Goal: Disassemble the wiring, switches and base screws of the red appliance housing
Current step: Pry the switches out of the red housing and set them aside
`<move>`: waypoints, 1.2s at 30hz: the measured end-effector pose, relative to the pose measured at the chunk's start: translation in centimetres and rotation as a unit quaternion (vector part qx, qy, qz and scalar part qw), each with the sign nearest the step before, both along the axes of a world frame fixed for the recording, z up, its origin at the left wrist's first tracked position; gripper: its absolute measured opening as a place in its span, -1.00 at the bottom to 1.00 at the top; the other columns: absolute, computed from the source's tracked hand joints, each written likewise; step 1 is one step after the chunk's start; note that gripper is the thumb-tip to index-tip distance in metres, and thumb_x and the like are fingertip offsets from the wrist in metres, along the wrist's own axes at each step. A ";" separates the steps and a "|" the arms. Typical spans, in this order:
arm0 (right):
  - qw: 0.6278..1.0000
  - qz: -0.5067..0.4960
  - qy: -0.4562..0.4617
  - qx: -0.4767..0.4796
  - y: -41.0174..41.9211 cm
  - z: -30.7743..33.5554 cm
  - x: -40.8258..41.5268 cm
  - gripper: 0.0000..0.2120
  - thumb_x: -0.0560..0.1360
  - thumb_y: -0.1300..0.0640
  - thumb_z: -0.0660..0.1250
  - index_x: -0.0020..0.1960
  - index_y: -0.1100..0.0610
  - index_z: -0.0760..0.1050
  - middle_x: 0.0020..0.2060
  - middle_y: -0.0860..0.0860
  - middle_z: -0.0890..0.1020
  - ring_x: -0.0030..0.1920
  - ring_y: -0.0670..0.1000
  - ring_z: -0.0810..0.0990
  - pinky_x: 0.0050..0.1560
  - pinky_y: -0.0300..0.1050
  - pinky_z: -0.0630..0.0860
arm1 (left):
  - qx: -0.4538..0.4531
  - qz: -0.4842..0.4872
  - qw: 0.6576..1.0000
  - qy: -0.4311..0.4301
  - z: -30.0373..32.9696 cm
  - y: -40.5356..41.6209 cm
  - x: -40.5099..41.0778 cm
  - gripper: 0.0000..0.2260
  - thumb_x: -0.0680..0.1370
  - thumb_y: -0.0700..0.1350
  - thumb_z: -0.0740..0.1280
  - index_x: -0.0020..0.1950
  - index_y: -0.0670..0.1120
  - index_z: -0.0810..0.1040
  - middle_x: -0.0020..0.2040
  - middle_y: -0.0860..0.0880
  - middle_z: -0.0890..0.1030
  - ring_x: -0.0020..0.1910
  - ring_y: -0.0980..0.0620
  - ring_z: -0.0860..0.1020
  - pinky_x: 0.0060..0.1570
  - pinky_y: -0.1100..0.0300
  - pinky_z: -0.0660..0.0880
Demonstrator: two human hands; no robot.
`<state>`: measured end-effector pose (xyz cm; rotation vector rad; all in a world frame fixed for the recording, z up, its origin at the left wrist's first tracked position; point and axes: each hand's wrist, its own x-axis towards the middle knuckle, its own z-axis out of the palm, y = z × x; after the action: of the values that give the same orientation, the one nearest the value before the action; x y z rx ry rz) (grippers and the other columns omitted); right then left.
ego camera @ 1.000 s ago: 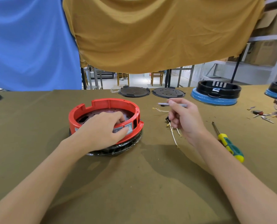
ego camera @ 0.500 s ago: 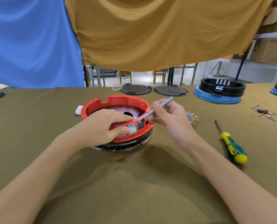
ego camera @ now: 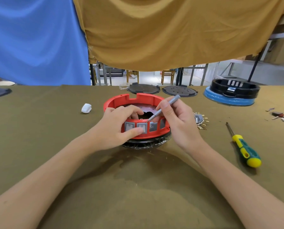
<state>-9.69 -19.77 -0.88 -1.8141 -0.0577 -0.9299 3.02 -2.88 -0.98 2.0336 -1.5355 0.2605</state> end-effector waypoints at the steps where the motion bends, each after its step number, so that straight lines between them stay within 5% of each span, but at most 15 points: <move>1: 1.000 0.001 -0.003 0.002 0.0 0.0 0.0 -0.81 0.66 0.07 0.20 -0.06 0.12 0.51 -0.25 0.04 0.65 -0.21 -0.01 0.69 -0.17 -0.23 0.55 | -0.008 0.002 1.000 -0.001 -0.1 -0.1 0.0 -0.67 0.51 0.19 0.30 0.23 0.13 0.45 0.06 0.29 0.50 0.14 0.41 0.37 0.20 0.32 0.19; 11: 0.998 -0.006 0.004 -0.055 0.3 0.2 -0.1 -0.84 0.63 0.00 0.22 -0.08 0.01 0.50 -0.31 -0.05 0.63 -0.23 -0.04 0.65 -0.17 -0.18 0.53 | 0.013 0.030 0.998 -0.059 0.1 -0.4 -0.1 -0.64 0.50 0.29 0.21 0.00 0.04 0.56 -0.12 0.17 0.55 -0.10 0.18 0.49 -0.05 0.16 0.26; 22: 0.980 -0.025 0.110 -0.163 0.3 3.1 2.0 -0.71 0.68 0.01 0.18 -0.14 0.14 0.44 -0.46 -0.05 0.50 -0.45 -0.08 0.46 -0.36 -0.14 0.45 | 0.013 0.036 0.998 -0.047 0.1 -0.6 -0.2 -0.55 0.47 0.35 0.16 -0.07 0.00 0.55 -0.17 0.12 0.57 -0.14 0.11 0.50 0.05 -0.01 0.37; 30: 0.978 -0.002 0.166 -0.125 0.5 3.1 4.5 -0.72 0.68 0.07 0.15 -0.18 0.15 0.34 -0.42 -0.02 0.30 -0.43 -0.07 0.24 -0.37 -0.12 0.24 | -0.001 0.029 0.999 -0.045 0.0 -0.7 0.0 -0.63 0.46 0.37 0.13 -0.10 0.10 0.48 -0.20 0.22 0.52 -0.16 0.21 0.49 -0.05 0.11 0.35; 36: 0.995 -0.018 0.078 -0.054 0.5 1.8 3.7 -0.69 0.69 0.05 0.15 -0.17 0.18 0.37 -0.41 -0.03 0.32 -0.41 -0.06 0.29 -0.34 -0.04 0.31 | 0.009 0.027 0.999 -0.047 0.0 -0.7 0.2 -0.61 0.48 0.37 0.13 -0.09 0.08 0.50 -0.20 0.20 0.52 -0.15 0.18 0.50 -0.03 0.08 0.38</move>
<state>-6.00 -19.22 0.92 -1.9882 0.0241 -0.8211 3.21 -3.58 -0.98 2.1048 -1.5448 0.3692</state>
